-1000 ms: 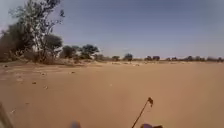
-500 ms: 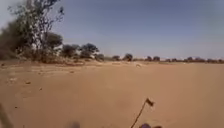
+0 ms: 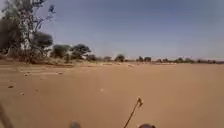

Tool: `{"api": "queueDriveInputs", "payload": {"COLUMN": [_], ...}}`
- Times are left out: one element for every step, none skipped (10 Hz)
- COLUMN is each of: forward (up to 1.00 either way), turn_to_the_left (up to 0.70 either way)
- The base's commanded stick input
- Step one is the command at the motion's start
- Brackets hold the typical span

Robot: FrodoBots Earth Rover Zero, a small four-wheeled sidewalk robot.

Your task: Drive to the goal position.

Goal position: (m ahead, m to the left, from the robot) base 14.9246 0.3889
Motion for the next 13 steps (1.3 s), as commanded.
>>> {"api": "queueDriveInputs", "payload": {"forward": [0.5, 0.5, 0.5, 0.5, 0.5, 0.5, 0.5, 0.5, 0.5, 0.5, 0.5, 0.5, 0.5], "turn_to_the_left": [0.0, 0.0, 0.0, 0.0, 0.0, 0.0, 0.0, 0.0, 0.0, -0.43, -0.43, -0.43, -0.17]}}
